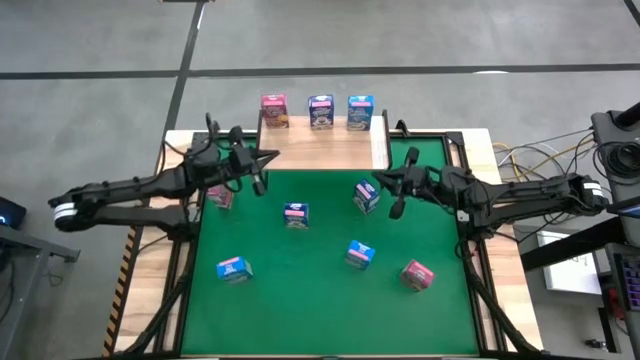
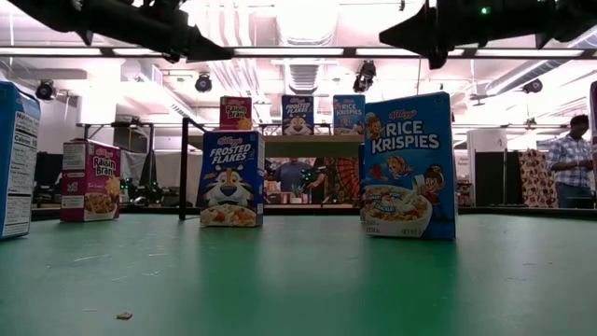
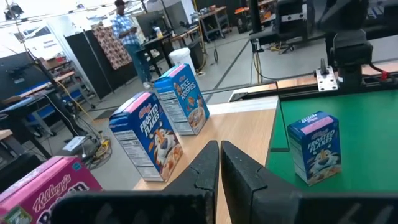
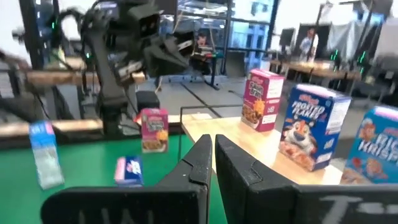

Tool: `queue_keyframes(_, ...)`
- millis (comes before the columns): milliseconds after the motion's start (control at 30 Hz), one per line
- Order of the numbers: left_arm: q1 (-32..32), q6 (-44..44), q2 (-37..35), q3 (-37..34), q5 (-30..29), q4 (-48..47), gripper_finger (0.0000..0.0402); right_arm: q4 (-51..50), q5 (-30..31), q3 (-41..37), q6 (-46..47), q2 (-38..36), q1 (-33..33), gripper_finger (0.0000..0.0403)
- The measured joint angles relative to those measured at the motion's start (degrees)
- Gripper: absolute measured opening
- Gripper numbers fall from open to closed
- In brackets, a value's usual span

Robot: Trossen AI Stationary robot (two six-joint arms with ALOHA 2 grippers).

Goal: Stack cereal on shelf
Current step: Adjust the cereal boxes on the shelf

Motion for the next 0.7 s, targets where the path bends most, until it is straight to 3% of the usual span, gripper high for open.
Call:
queue_keyframes(367, 0.0, 0.85, -1.3, -0.67, -0.14, -0.35, 0.0, -14.15, 0.04, 11.55, 13.51, 5.49, 0.0, 0.0013)
queue_keyframes(700, 0.04, 1.09, -1.35, -0.42, -0.24, -1.46, 0.0, -19.19, 0.08, 24.65, 6.06, 18.76, -0.02, 0.0013)
